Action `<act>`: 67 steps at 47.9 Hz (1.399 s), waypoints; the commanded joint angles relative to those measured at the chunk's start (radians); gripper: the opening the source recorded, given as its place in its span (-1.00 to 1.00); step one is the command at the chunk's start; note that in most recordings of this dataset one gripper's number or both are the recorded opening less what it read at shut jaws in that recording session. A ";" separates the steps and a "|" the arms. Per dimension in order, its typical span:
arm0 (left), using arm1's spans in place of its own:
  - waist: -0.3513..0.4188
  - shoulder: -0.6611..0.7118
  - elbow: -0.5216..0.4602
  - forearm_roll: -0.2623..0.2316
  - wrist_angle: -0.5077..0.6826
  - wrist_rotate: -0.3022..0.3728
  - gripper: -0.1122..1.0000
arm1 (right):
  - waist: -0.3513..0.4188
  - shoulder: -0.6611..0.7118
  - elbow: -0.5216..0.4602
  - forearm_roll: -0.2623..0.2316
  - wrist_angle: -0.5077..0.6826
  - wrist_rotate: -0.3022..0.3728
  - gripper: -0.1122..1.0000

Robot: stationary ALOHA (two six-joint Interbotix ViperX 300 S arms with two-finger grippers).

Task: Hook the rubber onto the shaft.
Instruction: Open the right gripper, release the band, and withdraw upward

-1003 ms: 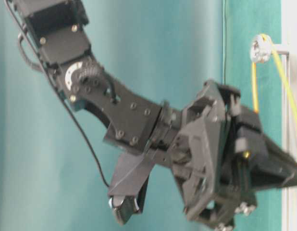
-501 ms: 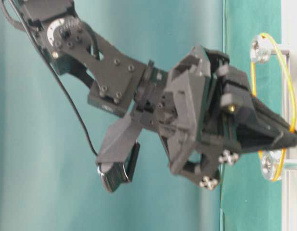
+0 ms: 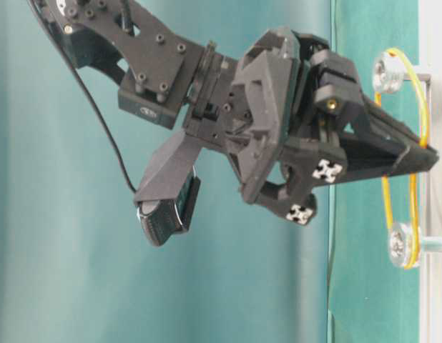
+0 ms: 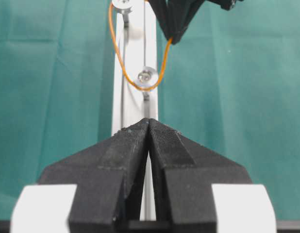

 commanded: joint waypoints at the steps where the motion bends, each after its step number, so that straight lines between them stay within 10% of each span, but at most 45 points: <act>1: -0.002 0.008 -0.032 0.002 -0.006 0.002 -0.80 | 0.006 -0.040 -0.008 -0.002 -0.009 -0.002 -0.68; 24: -0.002 0.008 -0.032 0.002 -0.008 0.002 -0.80 | 0.006 -0.040 -0.006 -0.032 -0.015 -0.002 -0.65; 41: -0.002 0.008 -0.032 0.003 -0.008 0.002 -0.80 | 0.006 -0.040 -0.006 -0.034 -0.011 -0.005 0.91; 67: -0.002 0.008 -0.032 0.003 -0.008 0.002 -0.80 | 0.006 -0.067 -0.014 -0.034 -0.008 -0.049 0.83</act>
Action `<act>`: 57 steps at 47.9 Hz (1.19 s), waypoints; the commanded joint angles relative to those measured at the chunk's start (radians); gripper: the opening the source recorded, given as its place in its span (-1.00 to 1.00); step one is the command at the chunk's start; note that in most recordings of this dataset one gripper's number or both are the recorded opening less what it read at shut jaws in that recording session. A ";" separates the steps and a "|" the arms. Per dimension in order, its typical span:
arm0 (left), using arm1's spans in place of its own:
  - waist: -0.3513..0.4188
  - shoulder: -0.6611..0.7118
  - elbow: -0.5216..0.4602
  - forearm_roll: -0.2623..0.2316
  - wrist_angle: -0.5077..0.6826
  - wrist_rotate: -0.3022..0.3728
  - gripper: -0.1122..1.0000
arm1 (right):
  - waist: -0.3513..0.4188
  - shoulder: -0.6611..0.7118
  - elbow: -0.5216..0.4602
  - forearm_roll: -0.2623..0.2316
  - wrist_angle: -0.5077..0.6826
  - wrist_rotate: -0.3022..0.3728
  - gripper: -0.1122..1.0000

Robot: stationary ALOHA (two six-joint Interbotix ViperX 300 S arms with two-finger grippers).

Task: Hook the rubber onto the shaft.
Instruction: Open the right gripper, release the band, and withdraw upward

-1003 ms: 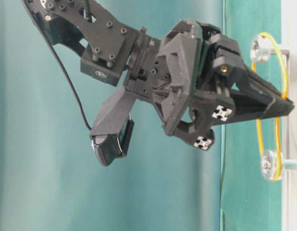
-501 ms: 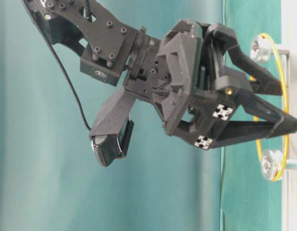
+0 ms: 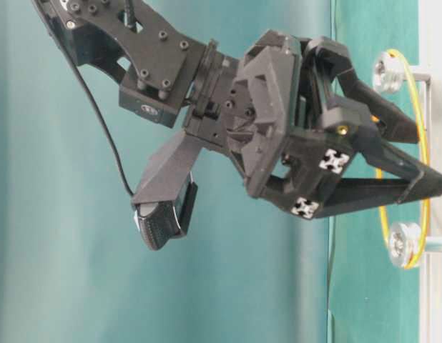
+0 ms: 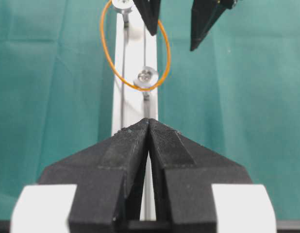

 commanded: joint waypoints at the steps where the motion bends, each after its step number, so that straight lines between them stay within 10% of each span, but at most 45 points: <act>1: -0.003 0.008 -0.032 0.002 -0.008 0.002 -0.80 | 0.003 -0.066 -0.015 -0.002 0.002 -0.003 0.83; 57: -0.003 0.006 -0.032 0.002 -0.008 0.002 -0.80 | 0.002 -0.310 -0.014 -0.021 0.178 -0.029 0.81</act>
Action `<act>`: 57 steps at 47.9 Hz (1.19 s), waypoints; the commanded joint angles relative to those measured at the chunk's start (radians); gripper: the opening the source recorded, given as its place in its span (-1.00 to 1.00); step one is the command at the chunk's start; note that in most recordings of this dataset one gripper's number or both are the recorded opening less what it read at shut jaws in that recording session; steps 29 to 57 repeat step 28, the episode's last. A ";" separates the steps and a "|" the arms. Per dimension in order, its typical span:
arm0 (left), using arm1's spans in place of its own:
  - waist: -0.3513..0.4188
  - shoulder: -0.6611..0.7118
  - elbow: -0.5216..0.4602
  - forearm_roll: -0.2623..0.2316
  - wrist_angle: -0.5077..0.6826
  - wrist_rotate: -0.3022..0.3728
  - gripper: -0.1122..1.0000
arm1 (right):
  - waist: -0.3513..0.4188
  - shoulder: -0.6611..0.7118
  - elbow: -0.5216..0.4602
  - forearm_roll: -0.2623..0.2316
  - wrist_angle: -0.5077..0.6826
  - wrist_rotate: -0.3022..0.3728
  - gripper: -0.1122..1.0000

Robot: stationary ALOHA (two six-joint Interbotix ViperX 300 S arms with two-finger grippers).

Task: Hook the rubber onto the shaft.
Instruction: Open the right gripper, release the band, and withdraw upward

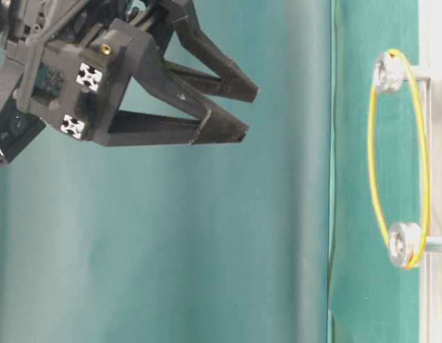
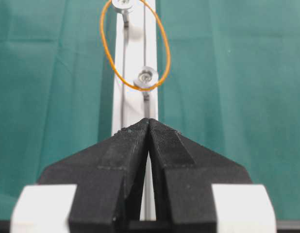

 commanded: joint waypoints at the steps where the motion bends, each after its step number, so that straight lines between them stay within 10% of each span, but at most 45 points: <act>1: -0.002 0.006 -0.032 0.002 -0.008 0.002 -0.80 | 0.002 -0.029 -0.015 -0.005 -0.003 -0.014 0.81; 28: -0.002 0.006 -0.032 0.003 -0.008 0.002 -0.80 | 0.002 -0.031 -0.011 -0.005 0.008 -0.488 0.81; 57: -0.002 0.006 -0.032 0.003 -0.008 0.002 -0.80 | 0.002 -0.031 -0.011 -0.005 0.008 -0.488 0.81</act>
